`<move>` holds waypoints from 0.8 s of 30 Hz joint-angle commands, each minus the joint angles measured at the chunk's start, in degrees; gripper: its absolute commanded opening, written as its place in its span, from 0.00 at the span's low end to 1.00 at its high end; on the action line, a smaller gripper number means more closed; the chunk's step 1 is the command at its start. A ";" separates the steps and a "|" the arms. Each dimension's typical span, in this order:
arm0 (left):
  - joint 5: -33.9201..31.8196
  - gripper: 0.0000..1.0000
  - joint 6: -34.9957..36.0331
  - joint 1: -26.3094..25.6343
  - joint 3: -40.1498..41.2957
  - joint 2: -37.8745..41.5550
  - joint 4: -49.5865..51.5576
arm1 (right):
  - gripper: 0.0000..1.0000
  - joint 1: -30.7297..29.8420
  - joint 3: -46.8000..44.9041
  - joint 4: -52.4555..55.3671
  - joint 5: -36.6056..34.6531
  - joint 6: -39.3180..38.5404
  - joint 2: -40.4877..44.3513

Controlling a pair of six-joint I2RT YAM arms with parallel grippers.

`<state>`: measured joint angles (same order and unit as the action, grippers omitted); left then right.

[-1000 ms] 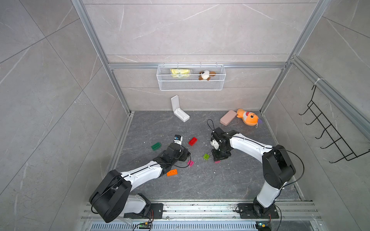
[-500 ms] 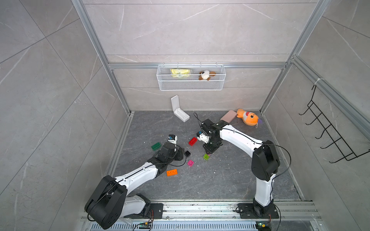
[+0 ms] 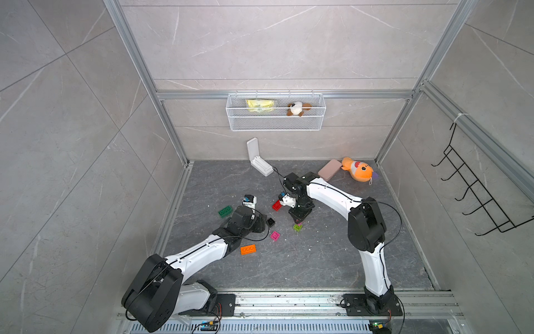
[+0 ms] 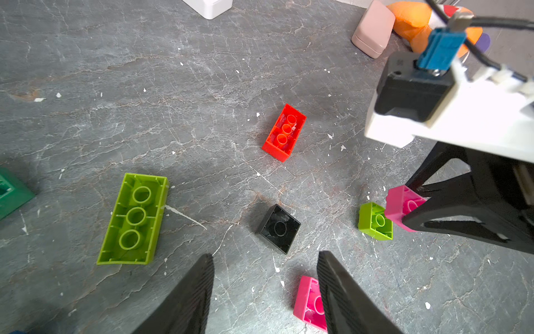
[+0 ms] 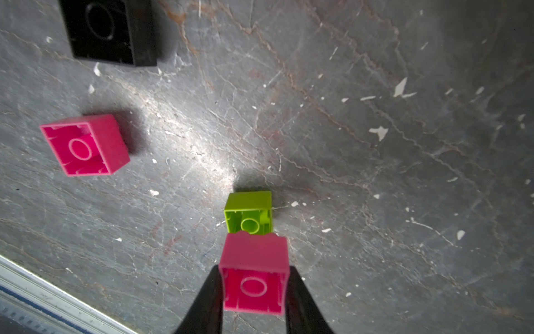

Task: Assemble a carrot with lego
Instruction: Assemble the lego brick with the lego brick.

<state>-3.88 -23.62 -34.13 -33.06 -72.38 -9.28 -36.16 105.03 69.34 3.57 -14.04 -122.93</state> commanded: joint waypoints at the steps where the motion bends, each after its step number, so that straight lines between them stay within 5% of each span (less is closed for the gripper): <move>1: 1.01 0.61 0.92 -0.05 -0.06 1.45 -0.66 | 0.25 -0.55 1.93 2.24 -0.86 -0.99 -1.67; 24: 1.33 0.61 1.04 -0.06 -0.25 0.63 -0.48 | 0.24 -1.45 1.92 2.41 -0.77 2.47 -5.08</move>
<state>-3.86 -23.59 -34.13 -33.06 -72.36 -9.21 -37.01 106.02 70.08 2.55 -13.32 -126.23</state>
